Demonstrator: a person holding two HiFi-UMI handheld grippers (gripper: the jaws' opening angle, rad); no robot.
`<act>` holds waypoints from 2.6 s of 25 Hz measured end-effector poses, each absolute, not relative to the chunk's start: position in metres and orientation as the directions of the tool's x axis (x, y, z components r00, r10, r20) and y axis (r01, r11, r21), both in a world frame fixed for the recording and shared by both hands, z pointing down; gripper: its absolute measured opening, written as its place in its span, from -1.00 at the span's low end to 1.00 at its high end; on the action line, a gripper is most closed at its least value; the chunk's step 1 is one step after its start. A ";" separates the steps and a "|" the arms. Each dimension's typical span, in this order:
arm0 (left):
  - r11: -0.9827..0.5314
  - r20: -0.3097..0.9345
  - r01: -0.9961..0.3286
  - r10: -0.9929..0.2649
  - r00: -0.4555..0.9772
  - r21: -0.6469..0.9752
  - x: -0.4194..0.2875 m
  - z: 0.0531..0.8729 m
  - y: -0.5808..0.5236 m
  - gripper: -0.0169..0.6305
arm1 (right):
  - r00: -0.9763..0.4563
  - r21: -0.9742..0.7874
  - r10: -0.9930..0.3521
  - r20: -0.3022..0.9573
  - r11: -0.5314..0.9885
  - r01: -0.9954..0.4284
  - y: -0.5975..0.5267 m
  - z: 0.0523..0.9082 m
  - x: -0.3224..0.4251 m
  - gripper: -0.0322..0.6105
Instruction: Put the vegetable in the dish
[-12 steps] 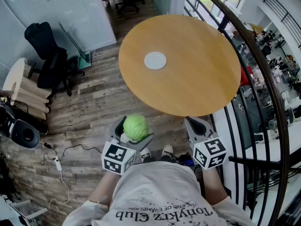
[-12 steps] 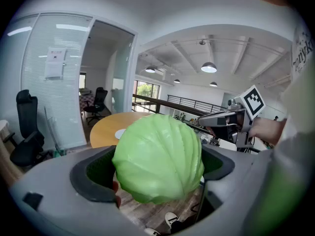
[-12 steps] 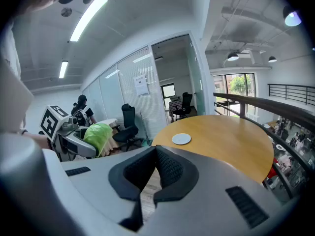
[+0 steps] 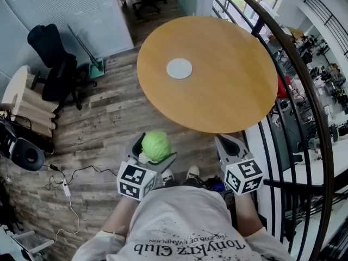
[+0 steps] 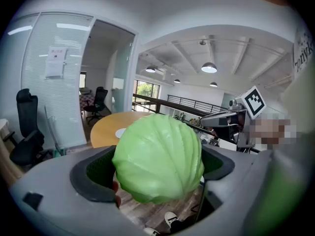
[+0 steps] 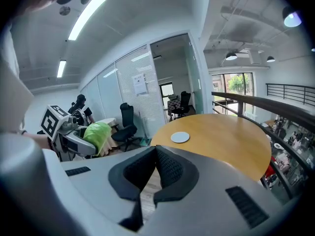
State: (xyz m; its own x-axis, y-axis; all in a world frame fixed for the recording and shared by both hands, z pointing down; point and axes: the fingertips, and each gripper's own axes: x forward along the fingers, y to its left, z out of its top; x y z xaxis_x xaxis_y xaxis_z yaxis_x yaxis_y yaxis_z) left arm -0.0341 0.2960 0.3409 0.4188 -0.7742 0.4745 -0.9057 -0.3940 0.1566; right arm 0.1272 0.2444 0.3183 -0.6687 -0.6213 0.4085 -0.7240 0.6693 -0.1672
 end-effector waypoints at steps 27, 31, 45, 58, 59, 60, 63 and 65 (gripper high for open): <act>-0.455 0.430 -0.868 -0.756 0.494 0.197 -0.106 0.356 0.311 0.61 | -0.573 -0.145 -0.702 0.424 0.572 -0.808 0.259 0.331 0.079 -0.85; -0.454 0.430 -0.870 -0.758 0.490 0.191 -0.112 0.355 0.298 0.61 | -0.582 -0.151 -0.696 0.421 0.579 -0.802 0.243 0.334 0.071 -0.85; -0.446 0.452 -0.877 -0.754 0.476 0.179 -0.110 0.351 0.180 0.61 | -0.613 -0.182 -0.673 0.413 0.599 -0.780 0.115 0.336 0.065 -0.85; -0.444 0.489 -0.878 -0.734 0.471 0.180 -0.081 0.348 0.057 0.61 | -0.642 -0.227 -0.641 0.419 0.611 -0.758 -0.006 0.338 0.088 -0.85; -0.445 0.493 -0.877 -0.731 0.471 0.178 -0.080 0.348 0.050 0.61 | -0.644 -0.231 -0.636 0.425 0.611 -0.757 -0.011 0.340 0.088 -0.85; -0.446 0.498 -0.878 -0.729 0.470 0.177 -0.081 0.347 0.042 0.61 | -0.645 -0.237 -0.632 0.430 0.610 -0.756 -0.016 0.341 0.088 -0.85; -0.448 0.508 -0.876 -0.721 0.471 0.178 -0.083 0.343 0.026 0.61 | -0.643 -0.250 -0.624 0.443 0.603 -0.758 -0.027 0.343 0.086 -0.85; -0.454 0.513 -0.874 -0.715 0.475 0.176 -0.085 0.342 0.017 0.61 | -0.638 -0.257 -0.627 0.446 0.593 -0.763 -0.035 0.344 0.084 -0.85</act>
State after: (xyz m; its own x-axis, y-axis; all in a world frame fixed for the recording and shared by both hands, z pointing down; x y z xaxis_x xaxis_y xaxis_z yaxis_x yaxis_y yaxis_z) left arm -0.0852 0.0170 0.3425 0.4746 -0.7155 0.5127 -0.8737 -0.4536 0.1757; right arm 0.0844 -0.0351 0.3438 -0.6385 -0.6273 0.4460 -0.7627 0.5935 -0.2571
